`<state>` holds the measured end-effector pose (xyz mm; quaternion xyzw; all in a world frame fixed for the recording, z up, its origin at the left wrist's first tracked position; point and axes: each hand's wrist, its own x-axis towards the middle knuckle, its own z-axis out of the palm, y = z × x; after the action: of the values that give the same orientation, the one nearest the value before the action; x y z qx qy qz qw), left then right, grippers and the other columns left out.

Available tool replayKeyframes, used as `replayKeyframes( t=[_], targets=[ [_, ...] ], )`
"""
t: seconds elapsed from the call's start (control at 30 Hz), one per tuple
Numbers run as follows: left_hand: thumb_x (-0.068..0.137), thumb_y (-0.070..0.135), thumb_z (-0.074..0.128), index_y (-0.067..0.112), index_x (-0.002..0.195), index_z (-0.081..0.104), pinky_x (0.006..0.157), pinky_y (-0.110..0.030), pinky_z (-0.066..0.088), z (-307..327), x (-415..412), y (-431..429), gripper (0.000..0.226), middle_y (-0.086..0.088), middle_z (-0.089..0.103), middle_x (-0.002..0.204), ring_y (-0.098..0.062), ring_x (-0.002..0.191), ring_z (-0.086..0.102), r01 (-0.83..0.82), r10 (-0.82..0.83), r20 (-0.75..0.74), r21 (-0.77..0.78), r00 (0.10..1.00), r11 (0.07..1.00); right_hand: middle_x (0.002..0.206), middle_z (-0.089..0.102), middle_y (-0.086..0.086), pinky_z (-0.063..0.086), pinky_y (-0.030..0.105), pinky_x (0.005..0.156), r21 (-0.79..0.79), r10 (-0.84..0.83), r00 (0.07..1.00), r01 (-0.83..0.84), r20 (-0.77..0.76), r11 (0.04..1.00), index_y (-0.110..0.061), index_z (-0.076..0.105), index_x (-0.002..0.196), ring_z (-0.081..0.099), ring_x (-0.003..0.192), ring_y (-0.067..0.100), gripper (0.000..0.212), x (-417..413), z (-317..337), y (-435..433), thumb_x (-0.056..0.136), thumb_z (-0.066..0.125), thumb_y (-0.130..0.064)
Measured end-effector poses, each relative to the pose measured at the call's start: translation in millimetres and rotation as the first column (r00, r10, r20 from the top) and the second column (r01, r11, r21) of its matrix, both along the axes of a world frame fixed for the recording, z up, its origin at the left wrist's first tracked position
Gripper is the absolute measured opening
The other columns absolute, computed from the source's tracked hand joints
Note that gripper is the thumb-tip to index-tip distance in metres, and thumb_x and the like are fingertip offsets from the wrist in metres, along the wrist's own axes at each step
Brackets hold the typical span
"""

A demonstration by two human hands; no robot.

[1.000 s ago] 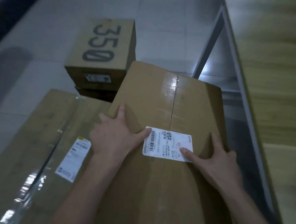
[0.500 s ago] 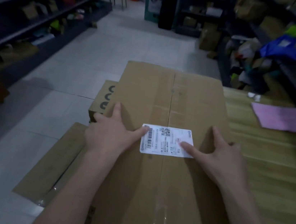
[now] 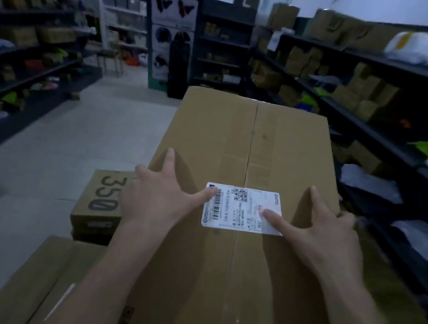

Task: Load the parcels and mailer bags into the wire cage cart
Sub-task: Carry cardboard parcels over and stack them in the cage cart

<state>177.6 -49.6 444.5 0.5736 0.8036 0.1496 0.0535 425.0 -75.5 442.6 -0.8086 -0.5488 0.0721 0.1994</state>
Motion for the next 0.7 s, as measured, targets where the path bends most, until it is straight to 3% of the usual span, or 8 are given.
replayKeyframes(
  t=[0.1,0.2,0.33,0.5,0.7],
  targets=[
    [0.058,0.102,0.033,0.036,0.157,0.001,0.075,-0.038,0.054,0.3,17.1,-7.7,0.123,-0.021,0.042,0.137,-0.035,0.107,0.06,0.089,-0.089,0.013,0.001,0.996,0.996,0.142,0.034,0.018,0.048,0.048,0.097,-0.026,-0.073,0.997,0.073,0.003,0.997,-0.047,0.012,0.155,0.048,0.122,0.038,0.128,15.4,4.1,-28.2,0.044,0.039,-0.105],
    [0.062,0.1,0.034,0.036,0.158,0.001,0.073,-0.036,0.043,1.0,39.8,-22.6,0.12,-0.019,0.042,0.137,-0.034,0.112,0.058,0.185,-0.185,0.026,-0.005,0.982,0.983,0.142,0.034,0.018,0.048,0.049,0.098,-0.025,-0.166,0.986,0.165,-0.003,0.986,-0.048,0.013,0.154,0.049,0.121,0.039,0.127,35.0,5.5,-64.1,0.044,0.038,-0.105],
    [0.064,0.1,0.031,0.036,0.158,0.0,0.074,-0.036,0.042,-1.0,82.7,-44.5,0.117,-0.017,0.041,0.135,-0.032,0.11,0.057,0.328,-0.328,0.016,0.013,0.945,0.945,0.143,0.033,0.017,0.049,0.049,0.098,-0.03,-0.304,0.952,0.304,-0.022,0.952,-0.049,0.015,0.153,0.048,0.123,0.038,0.122,71.0,1.8,-116.3,0.047,0.04,-0.104],
    [0.061,0.101,0.029,0.038,0.157,0.002,0.079,-0.04,0.049,-0.6,149.3,-72.2,0.118,-0.016,0.043,0.127,-0.033,0.104,0.058,0.495,-0.496,0.037,0.036,0.867,0.868,0.139,0.036,0.015,0.05,0.048,0.095,-0.001,-0.456,0.889,0.456,-0.045,0.89,-0.049,0.019,0.153,0.049,0.121,0.037,0.123,116.3,-0.2,-182.3,0.045,0.036,-0.106],
    [0.061,0.101,0.029,0.037,0.157,0.007,0.077,-0.039,0.051,3.4,257.3,-123.9,0.118,-0.016,0.047,0.124,-0.034,0.103,0.06,0.691,-0.692,-0.012,0.051,0.722,0.721,0.149,0.032,0.014,0.049,0.048,0.095,0.011,-0.658,0.751,0.659,-0.057,0.752,-0.051,0.015,0.153,0.046,0.128,0.036,0.136,187.9,-3.6,-276.8,0.032,0.024,-0.111]
  ],
)
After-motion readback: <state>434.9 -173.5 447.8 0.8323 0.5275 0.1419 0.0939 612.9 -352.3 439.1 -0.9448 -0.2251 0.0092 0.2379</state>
